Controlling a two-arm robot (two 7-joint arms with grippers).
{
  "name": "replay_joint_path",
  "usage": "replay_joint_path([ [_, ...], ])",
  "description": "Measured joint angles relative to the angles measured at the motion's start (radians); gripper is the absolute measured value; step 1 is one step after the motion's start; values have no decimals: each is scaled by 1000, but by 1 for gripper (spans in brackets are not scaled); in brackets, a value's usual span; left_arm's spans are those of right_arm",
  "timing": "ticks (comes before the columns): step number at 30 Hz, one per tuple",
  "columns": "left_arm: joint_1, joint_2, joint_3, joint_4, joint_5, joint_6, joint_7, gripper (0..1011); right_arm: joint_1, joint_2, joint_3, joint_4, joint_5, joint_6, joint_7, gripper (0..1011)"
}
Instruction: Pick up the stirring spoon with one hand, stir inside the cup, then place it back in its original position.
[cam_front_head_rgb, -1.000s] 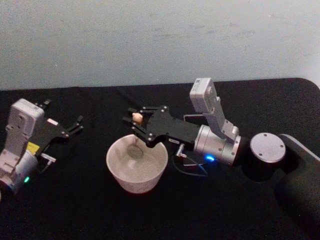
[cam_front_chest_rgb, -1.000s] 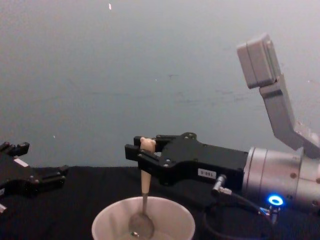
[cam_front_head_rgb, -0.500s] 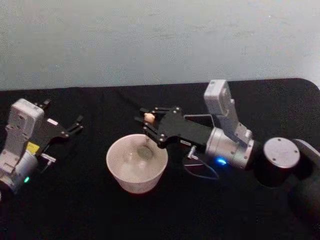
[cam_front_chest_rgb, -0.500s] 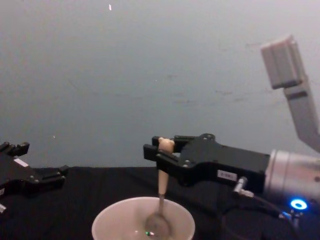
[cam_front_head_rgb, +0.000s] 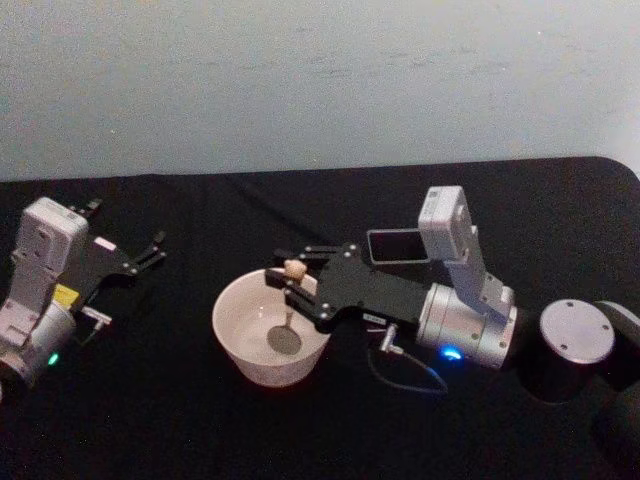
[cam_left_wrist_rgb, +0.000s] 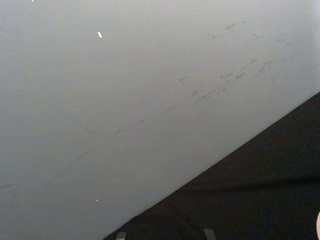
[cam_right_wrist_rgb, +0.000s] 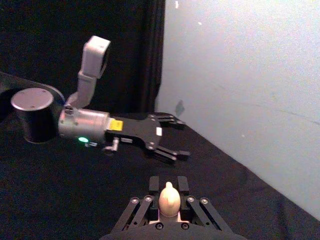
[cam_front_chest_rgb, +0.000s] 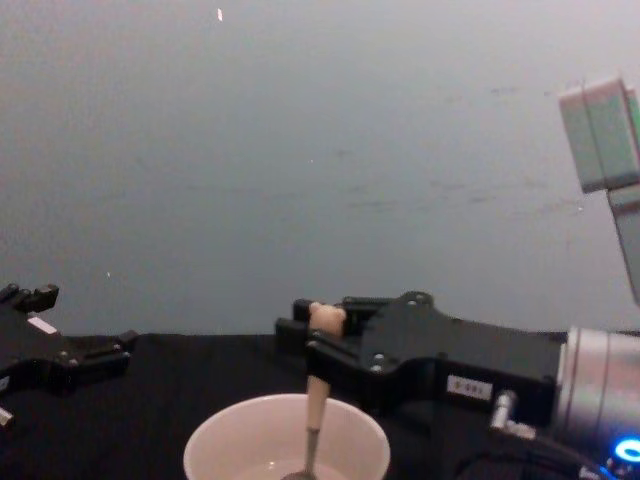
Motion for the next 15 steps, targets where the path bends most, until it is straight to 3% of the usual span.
replay_joint_path([
  [9,0,0,0,0,0,0,0,1001,27,-50,-32,46,-8,-6,-5,212],
  [15,0,0,0,0,0,0,0,1001,53,-82,-32,93,-22,-18,-33,212],
])
